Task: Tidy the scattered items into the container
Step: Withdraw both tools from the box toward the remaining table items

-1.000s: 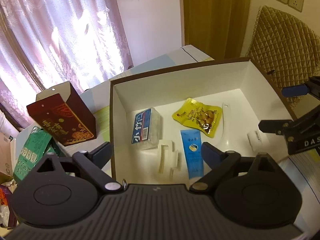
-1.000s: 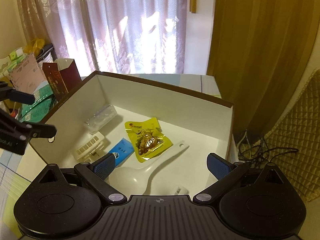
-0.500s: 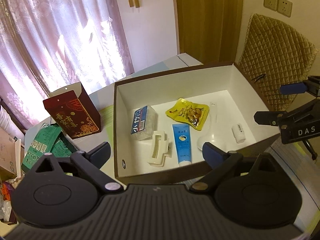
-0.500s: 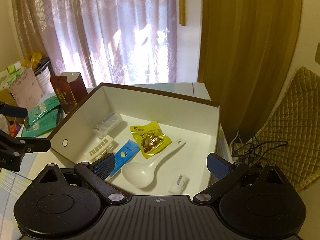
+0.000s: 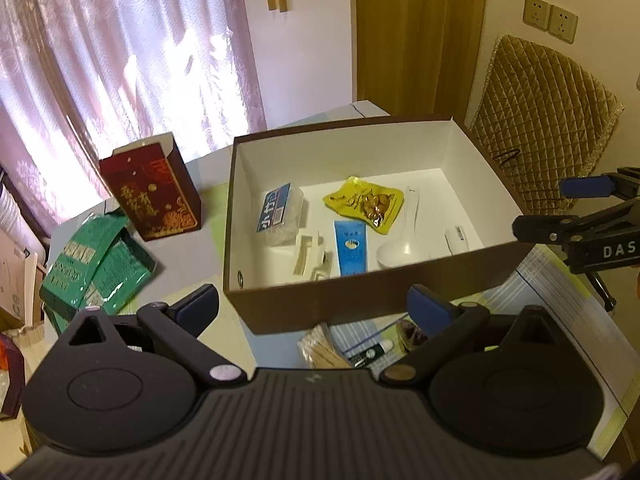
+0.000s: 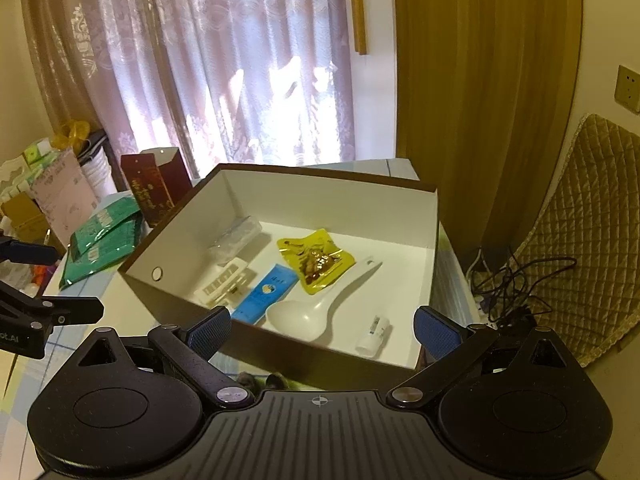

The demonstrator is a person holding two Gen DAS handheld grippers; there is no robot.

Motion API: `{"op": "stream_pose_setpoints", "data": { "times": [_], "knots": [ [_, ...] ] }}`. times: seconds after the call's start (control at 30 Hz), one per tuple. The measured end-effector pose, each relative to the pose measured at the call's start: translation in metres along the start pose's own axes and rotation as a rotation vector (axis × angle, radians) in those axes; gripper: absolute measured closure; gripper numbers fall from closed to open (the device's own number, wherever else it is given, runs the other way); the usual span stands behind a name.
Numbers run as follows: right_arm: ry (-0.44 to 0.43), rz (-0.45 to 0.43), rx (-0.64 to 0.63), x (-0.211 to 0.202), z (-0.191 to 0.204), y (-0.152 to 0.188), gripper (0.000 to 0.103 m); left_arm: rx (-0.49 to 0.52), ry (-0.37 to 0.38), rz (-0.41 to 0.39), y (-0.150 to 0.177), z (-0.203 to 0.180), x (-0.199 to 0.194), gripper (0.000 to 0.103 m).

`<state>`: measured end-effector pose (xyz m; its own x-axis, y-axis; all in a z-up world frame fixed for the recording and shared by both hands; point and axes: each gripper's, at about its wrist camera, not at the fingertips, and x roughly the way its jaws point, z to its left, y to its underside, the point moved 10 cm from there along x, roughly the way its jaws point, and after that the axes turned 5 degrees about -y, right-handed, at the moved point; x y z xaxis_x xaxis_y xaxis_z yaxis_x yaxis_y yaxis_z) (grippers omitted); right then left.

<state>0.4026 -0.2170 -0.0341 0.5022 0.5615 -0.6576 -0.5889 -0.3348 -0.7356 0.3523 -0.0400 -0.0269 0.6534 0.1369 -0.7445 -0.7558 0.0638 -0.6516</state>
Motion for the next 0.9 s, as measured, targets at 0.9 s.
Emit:
{"op": "stream_pose_setpoints", "data": {
  "times": [0.9],
  "knots": [
    [0.006, 0.244, 0.148, 0.017, -0.053, 0.159, 0.0, 0.159, 0.16, 0.056, 0.142, -0.072, 0.039, 0.03]
  ]
}}
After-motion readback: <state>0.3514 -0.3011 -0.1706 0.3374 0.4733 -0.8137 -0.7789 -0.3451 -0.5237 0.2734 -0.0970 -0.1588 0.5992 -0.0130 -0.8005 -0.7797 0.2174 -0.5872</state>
